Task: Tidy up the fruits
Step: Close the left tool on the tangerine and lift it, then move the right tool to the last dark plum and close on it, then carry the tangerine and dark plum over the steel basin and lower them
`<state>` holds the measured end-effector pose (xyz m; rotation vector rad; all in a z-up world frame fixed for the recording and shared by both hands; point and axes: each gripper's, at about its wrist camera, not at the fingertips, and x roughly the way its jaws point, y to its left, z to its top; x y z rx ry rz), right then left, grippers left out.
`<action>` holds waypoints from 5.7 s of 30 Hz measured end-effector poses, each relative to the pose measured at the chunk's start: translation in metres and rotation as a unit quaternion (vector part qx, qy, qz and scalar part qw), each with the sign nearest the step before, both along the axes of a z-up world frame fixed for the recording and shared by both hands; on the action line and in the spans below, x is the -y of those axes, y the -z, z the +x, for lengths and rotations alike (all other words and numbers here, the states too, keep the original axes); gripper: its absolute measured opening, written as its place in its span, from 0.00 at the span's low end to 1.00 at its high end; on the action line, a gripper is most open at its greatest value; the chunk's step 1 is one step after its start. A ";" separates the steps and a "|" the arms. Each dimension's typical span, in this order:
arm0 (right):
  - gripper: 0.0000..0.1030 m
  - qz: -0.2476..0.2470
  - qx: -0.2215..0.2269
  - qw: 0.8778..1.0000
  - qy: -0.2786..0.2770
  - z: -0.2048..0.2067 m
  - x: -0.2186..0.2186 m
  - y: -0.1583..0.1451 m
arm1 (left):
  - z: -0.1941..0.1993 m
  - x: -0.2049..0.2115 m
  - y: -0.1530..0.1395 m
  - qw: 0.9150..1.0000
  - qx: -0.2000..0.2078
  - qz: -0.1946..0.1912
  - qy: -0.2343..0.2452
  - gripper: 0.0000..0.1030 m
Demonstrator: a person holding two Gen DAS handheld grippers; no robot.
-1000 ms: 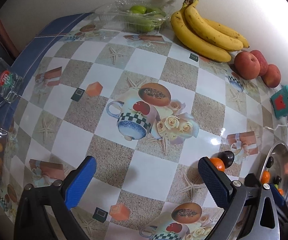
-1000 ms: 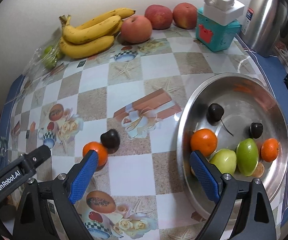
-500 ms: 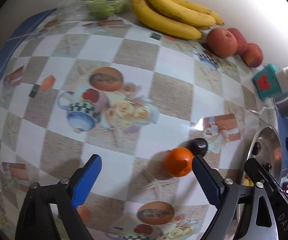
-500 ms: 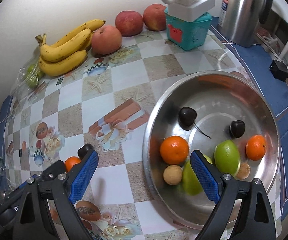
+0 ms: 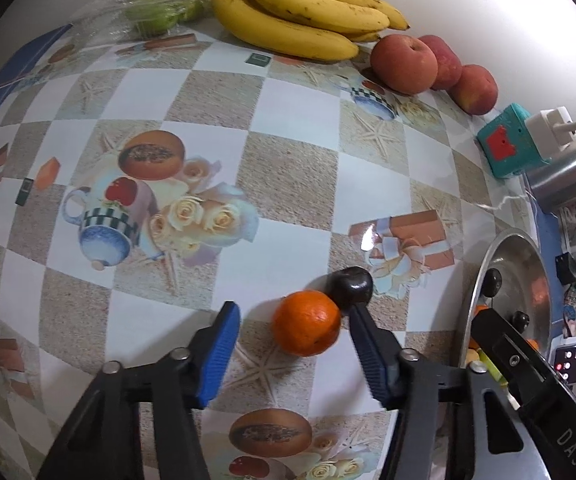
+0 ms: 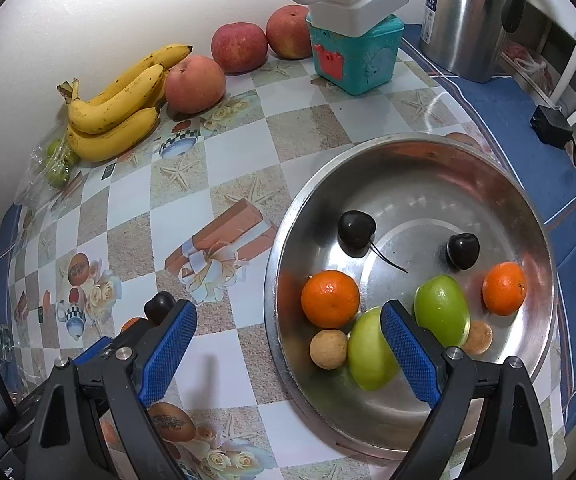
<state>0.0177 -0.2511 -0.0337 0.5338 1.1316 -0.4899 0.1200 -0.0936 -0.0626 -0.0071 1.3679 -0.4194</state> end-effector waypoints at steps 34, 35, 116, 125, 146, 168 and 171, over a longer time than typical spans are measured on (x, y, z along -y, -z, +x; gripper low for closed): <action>0.91 0.024 0.028 0.999 -0.019 0.010 -0.014 -0.002 | 0.008 -0.030 -0.019 0.999 0.021 0.018 -0.032 0.37; 0.91 0.023 0.028 0.999 -0.023 0.012 -0.016 -0.002 | 0.009 -0.035 -0.020 0.999 0.022 0.019 -0.039 0.37; 0.29 0.082 0.061 0.990 -0.098 0.057 -0.066 0.035 | 0.023 -0.088 -0.023 0.993 0.014 0.012 -0.114 0.37; 0.29 0.100 0.082 0.987 -0.090 0.048 -0.063 0.014 | 0.022 -0.086 -0.032 0.993 0.027 0.008 -0.112 0.37; 0.29 0.068 0.082 0.992 -0.065 0.012 -0.041 -0.022 | 0.007 -0.064 -0.054 0.996 0.055 0.002 -0.076 0.37; 0.29 0.043 0.097 0.992 0.066 -0.068 0.042 -0.045 | -0.070 0.056 -0.069 0.992 0.056 -0.037 0.103 0.37; 0.29 0.045 0.108 0.990 0.077 -0.084 0.047 -0.048 | -0.082 0.068 -0.068 0.989 0.046 -0.055 0.126 0.37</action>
